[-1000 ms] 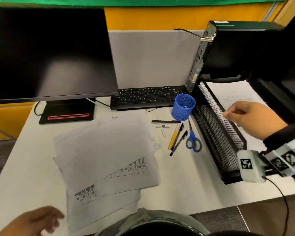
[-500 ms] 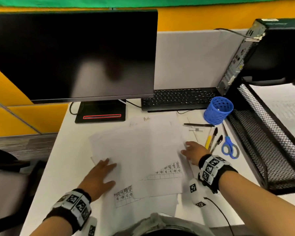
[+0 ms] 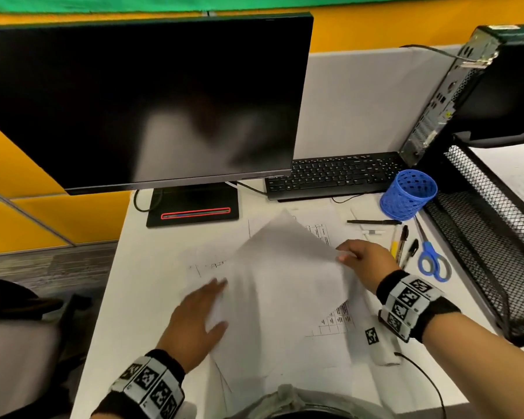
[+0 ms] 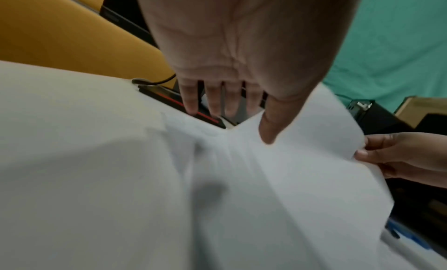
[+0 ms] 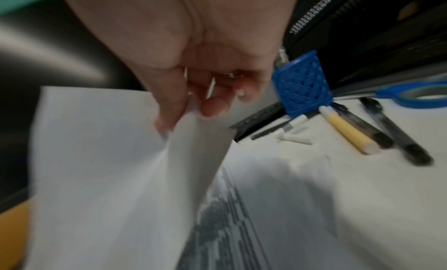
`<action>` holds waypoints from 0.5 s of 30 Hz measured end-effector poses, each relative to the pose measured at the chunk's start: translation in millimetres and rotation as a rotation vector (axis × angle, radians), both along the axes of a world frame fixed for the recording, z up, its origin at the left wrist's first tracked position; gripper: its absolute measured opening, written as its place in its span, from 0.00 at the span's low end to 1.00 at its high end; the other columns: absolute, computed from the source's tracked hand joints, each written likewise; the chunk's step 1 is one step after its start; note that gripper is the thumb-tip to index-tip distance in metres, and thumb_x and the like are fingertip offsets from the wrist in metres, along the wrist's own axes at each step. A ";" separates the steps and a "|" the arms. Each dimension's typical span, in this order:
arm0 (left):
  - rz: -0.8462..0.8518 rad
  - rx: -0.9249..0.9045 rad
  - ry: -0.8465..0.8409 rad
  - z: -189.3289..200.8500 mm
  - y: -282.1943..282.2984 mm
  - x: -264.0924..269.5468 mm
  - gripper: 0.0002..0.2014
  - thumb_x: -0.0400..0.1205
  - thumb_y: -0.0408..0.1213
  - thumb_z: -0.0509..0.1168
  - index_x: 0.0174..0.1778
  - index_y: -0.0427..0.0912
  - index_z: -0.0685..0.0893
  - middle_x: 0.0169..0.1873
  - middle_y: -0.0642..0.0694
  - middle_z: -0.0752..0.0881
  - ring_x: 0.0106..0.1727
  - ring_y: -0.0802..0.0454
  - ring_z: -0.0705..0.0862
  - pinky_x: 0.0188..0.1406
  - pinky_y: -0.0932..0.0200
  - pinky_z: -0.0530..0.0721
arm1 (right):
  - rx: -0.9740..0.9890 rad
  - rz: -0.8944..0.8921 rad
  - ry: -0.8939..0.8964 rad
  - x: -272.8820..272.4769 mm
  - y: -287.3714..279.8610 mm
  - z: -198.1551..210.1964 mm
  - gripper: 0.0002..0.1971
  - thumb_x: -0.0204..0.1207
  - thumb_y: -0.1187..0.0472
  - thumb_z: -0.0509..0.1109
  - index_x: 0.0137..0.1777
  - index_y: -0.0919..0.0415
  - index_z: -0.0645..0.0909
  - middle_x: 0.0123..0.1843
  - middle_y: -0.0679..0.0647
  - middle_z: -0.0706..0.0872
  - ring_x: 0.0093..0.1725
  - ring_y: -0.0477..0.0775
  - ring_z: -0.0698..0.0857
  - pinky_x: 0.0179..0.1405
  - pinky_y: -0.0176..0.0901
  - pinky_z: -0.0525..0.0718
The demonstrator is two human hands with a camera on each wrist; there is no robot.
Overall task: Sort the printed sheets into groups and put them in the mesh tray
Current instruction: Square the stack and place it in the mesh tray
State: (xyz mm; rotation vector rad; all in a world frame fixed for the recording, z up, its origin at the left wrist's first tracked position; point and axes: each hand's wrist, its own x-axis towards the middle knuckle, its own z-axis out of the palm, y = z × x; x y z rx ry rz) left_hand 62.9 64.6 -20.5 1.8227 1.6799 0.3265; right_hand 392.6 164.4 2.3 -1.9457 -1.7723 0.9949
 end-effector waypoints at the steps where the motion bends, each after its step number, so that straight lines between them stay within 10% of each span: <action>1: 0.070 0.094 -0.039 5.8 5.1 2.1 0.38 0.73 0.56 0.67 0.71 0.82 0.48 0.77 0.64 0.57 0.76 0.62 0.59 0.76 0.61 0.55 | 0.024 0.046 0.047 -3.6 -4.7 9.2 0.08 0.76 0.62 0.69 0.40 0.46 0.83 0.38 0.45 0.85 0.43 0.47 0.82 0.41 0.36 0.74; 5: 0.269 0.216 -0.179 31.3 31.0 11.8 0.49 0.68 0.42 0.79 0.80 0.60 0.56 0.72 0.66 0.65 0.73 0.63 0.63 0.76 0.56 0.60 | 0.072 0.235 0.204 -22.6 -28.6 32.8 0.15 0.74 0.65 0.72 0.36 0.40 0.85 0.40 0.37 0.87 0.42 0.37 0.83 0.43 0.21 0.74; 8: 0.176 0.126 -0.219 34.1 35.7 12.0 0.24 0.73 0.38 0.75 0.54 0.76 0.80 0.46 0.74 0.87 0.52 0.67 0.83 0.66 0.68 0.72 | 0.050 0.303 0.190 -26.2 -37.1 30.1 0.18 0.75 0.69 0.69 0.45 0.40 0.86 0.43 0.37 0.87 0.43 0.34 0.82 0.44 0.18 0.73; 12: 0.196 -0.028 -0.251 29.6 22.5 8.9 0.06 0.78 0.43 0.69 0.43 0.63 0.83 0.39 0.52 0.91 0.41 0.58 0.86 0.45 0.62 0.81 | -0.166 -0.080 0.156 0.8 -14.3 -5.0 0.22 0.74 0.76 0.60 0.59 0.50 0.80 0.54 0.57 0.86 0.39 0.45 0.82 0.38 0.26 0.79; 15: 0.203 -0.050 -0.289 27.4 14.8 4.2 0.17 0.79 0.38 0.68 0.38 0.72 0.82 0.43 0.62 0.88 0.44 0.60 0.85 0.42 0.70 0.79 | -0.273 -0.307 -0.077 7.1 -9.7 -34.2 0.24 0.74 0.59 0.71 0.70 0.60 0.73 0.64 0.62 0.84 0.57 0.60 0.83 0.59 0.43 0.79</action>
